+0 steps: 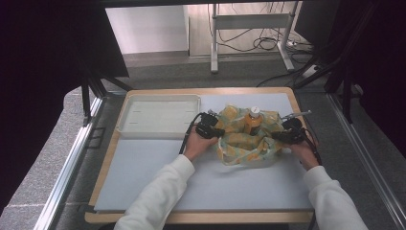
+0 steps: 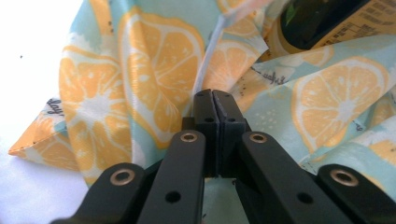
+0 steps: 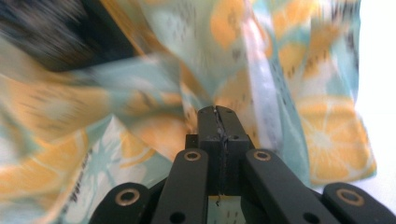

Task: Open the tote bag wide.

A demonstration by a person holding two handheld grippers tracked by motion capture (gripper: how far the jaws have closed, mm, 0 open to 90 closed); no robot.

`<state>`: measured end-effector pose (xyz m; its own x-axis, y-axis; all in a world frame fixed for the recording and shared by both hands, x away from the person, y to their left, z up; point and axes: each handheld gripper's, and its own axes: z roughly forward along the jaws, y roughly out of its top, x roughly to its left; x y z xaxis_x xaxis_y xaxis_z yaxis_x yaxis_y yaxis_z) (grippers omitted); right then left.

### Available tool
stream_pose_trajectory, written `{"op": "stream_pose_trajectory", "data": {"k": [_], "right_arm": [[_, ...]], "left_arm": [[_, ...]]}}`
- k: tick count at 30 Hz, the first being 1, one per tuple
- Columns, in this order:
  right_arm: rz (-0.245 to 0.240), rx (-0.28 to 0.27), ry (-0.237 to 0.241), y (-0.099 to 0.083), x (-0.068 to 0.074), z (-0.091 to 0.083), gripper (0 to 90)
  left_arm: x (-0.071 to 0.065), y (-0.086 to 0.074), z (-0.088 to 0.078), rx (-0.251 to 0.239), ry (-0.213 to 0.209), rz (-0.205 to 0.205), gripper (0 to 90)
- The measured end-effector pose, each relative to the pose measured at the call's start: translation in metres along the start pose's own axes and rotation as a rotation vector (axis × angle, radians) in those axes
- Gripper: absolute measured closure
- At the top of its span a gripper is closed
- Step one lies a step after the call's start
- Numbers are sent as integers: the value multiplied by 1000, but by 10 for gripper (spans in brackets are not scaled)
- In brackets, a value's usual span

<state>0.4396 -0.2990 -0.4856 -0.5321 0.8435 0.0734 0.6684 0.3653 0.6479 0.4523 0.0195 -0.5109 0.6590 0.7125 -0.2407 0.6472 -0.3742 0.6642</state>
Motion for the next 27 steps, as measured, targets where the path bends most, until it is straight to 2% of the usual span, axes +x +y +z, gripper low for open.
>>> {"op": "stream_pose_trajectory", "data": {"k": [2,6,10,16,18,23,27], "right_arm": [[-26,-37,11,9,5,-10,892],[-37,-83,39,27,13,-25,891],[-44,-106,65,44,15,-25,891],[-20,-69,104,58,12,-1,891],[11,-58,105,61,6,14,891],[64,-14,76,57,-9,39,892],[97,22,38,51,-24,49,892]], "left_arm": [[-1,0,-1,-6,-1,1,890],[-4,1,-3,-15,-4,5,889],[-6,1,-5,-22,-8,14,889],[-5,1,-5,-21,-14,13,889],[-5,1,-4,-24,-17,10,890],[-3,-1,-4,-21,-18,6,890],[1,-2,-3,-19,-16,-3,890]]}}
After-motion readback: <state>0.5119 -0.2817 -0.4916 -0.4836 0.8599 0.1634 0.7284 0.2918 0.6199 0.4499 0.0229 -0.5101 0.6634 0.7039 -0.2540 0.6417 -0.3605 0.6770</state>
